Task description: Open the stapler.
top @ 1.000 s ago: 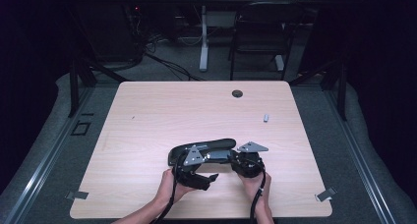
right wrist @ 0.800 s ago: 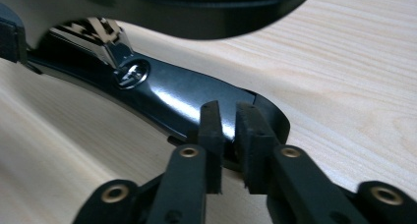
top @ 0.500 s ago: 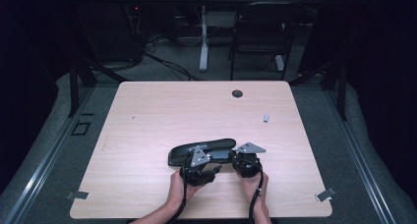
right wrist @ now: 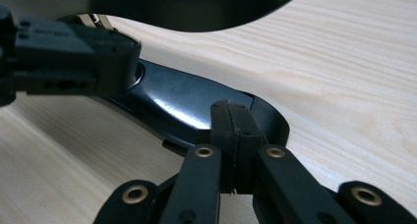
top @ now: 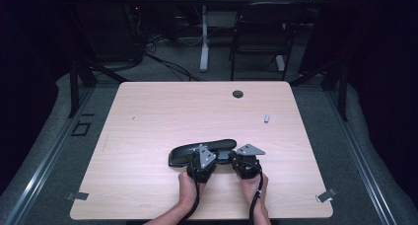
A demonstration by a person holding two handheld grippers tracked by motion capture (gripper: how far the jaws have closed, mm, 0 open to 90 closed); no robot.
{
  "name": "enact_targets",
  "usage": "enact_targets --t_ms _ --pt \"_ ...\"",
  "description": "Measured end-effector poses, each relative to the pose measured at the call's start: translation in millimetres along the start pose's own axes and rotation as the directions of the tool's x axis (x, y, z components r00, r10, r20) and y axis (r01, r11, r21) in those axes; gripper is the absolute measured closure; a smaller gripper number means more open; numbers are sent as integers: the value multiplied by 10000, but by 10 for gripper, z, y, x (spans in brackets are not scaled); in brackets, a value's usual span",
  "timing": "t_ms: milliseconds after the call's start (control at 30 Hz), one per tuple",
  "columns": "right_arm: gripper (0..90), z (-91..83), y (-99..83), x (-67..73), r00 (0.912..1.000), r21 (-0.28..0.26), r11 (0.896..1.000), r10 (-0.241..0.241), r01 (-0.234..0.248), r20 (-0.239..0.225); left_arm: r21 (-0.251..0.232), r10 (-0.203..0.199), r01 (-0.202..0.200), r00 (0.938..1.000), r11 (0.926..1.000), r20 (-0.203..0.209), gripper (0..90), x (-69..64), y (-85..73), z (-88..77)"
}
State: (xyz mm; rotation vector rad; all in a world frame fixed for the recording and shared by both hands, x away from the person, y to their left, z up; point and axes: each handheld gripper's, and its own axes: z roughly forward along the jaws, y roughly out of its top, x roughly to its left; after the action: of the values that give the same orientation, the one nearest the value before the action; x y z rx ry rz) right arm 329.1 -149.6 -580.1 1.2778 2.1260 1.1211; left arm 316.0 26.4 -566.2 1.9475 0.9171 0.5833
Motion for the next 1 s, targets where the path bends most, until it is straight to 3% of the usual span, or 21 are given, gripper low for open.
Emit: enact_targets --t_ms 200,700,833,1000 --pt "900 -2 -26 3 10000 -186 9998 -21 22 67 74 -272 272 9996 9996 26 900 17 13 23" --pt "900 -4 -69 12 10000 -472 9989 -78 76 -28 160 -238 236 9997 9996 96 900 -3 63 53" --pt "900 -5 -71 16 9999 -475 9988 -129 126 -43 529 -348 356 9993 9980 -169 900 32 44 114" --pt "900 -3 -76 23 9999 -535 9985 -100 99 -14 243 -562 572 9977 9981 -384 900 34 2 132"
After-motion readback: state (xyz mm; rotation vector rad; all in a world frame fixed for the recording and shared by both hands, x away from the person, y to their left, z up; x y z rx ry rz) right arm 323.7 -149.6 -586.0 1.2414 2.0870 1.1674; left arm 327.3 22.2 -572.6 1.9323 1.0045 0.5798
